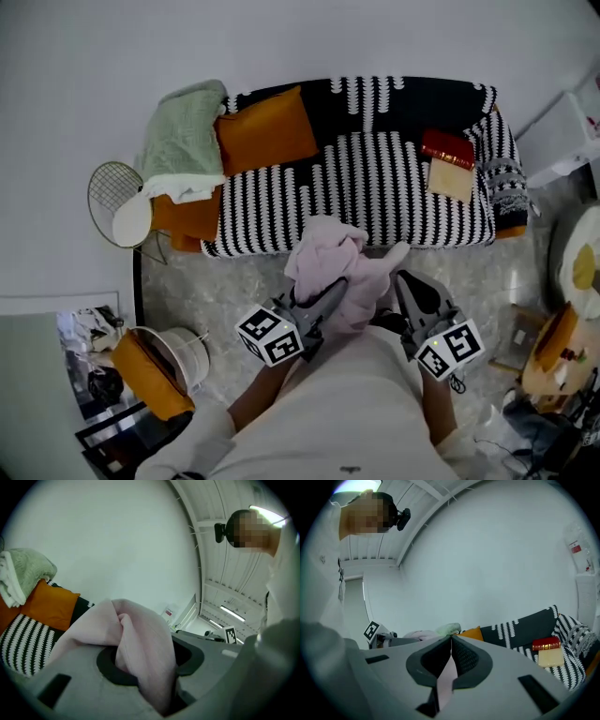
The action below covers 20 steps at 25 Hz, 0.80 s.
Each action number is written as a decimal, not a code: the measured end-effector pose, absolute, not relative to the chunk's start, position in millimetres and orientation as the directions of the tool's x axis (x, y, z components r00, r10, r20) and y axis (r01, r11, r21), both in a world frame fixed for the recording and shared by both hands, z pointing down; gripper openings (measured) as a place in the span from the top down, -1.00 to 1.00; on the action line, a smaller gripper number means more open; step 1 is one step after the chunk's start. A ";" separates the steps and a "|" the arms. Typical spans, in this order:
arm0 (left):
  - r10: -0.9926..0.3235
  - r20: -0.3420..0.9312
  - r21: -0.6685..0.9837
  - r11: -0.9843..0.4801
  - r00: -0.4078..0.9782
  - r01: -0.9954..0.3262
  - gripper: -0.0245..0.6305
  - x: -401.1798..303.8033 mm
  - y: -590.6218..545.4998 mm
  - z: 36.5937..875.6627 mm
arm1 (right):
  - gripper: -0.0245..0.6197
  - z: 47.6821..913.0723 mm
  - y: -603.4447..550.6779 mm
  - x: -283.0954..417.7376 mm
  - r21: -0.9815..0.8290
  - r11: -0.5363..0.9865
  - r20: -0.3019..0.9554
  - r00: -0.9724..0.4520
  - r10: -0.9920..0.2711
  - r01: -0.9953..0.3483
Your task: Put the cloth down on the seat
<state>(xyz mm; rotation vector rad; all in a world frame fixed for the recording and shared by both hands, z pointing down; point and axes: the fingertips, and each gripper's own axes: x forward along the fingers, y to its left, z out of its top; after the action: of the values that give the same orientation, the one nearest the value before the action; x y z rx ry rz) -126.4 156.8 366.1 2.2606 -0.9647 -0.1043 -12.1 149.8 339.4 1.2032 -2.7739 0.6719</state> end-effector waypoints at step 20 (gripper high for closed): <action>-0.602 0.233 0.637 -0.499 0.764 -0.588 0.42 -125.6 116.4 393.0 | 0.90 362.0 122.6 -11.3 -0.412 0.543 0.260 -0.666 -0.699 -0.731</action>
<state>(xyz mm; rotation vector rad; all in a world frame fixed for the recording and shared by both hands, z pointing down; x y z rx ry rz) -125.6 116.4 393.0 2.2277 -0.8843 -0.0256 -11.3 122.6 362.0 1.2539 -2.7024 0.7686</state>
